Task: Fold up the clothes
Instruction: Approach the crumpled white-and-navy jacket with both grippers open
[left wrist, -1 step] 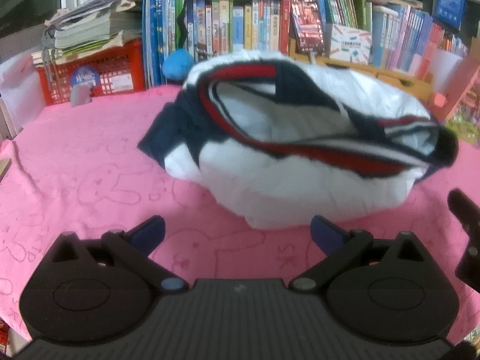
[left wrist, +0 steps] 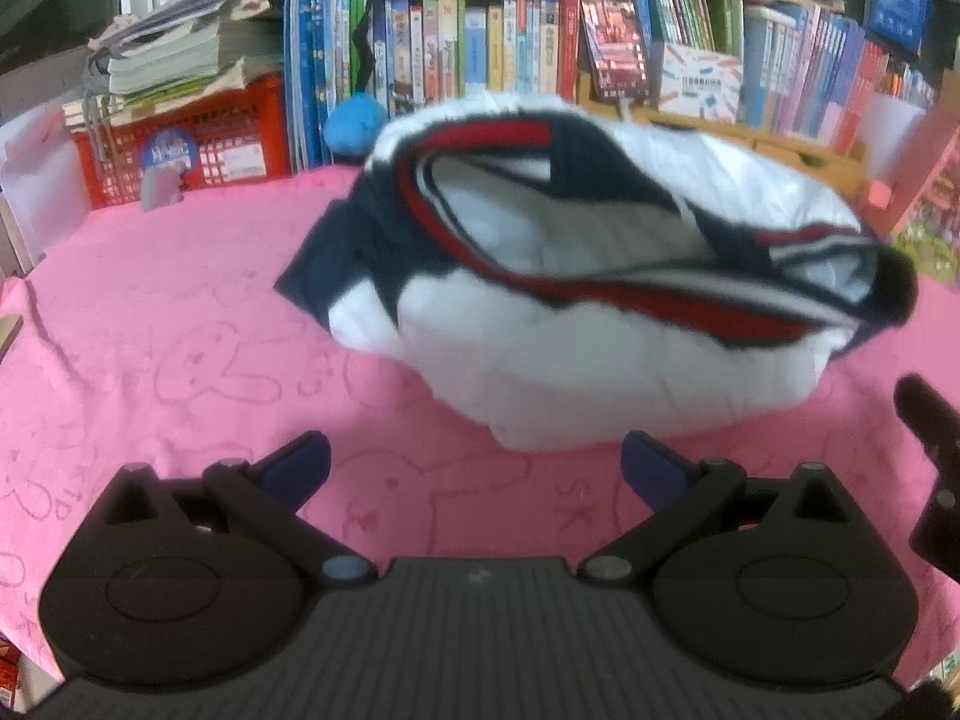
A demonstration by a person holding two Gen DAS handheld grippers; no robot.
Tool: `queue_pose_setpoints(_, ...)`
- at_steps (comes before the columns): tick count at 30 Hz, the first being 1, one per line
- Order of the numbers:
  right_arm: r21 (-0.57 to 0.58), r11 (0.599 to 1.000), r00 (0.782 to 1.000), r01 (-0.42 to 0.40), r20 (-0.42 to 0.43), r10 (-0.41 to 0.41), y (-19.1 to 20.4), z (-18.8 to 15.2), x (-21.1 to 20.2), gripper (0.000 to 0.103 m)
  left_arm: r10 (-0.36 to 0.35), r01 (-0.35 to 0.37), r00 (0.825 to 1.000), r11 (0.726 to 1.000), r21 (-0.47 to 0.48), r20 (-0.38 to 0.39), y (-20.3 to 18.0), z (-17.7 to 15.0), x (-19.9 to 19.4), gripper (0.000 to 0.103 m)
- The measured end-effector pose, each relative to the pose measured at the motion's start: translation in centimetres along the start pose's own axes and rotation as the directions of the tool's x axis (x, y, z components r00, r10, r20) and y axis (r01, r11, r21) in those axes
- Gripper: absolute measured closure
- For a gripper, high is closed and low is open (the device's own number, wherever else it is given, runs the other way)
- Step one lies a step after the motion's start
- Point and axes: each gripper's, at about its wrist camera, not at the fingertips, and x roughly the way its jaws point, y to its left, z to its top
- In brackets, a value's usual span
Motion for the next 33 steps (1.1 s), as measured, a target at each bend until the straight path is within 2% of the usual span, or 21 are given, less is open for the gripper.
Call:
queue_pose_setpoints(7, 0.005, 1.000, 0.999, -0.018, -0.034, 0.018, 0.3, -0.5, -0.4, 0.000, -0.028, 0.028, 0.999, 1.000, -0.001, -0.016, 0.1, 0.4, -2.5, 0.000)
queue_pose_setpoints(11, 0.002, 1.000, 0.998, -0.028, -0.061, 0.028, 1.0, -0.6, -0.3, 0.000, -0.005, 0.007, 0.996, 1.000, 0.028, -0.092, 0.0, 1.0, -0.9, 0.000)
queue_pose_setpoints(33, -0.033, 0.997, 0.993, -0.070, -0.094, 0.067, 2.8, -1.1, 0.4, 0.000, -0.015, 0.016, 0.991, 1.000, 0.012, -0.135, 0.5, 0.1, 0.2, 0.000)
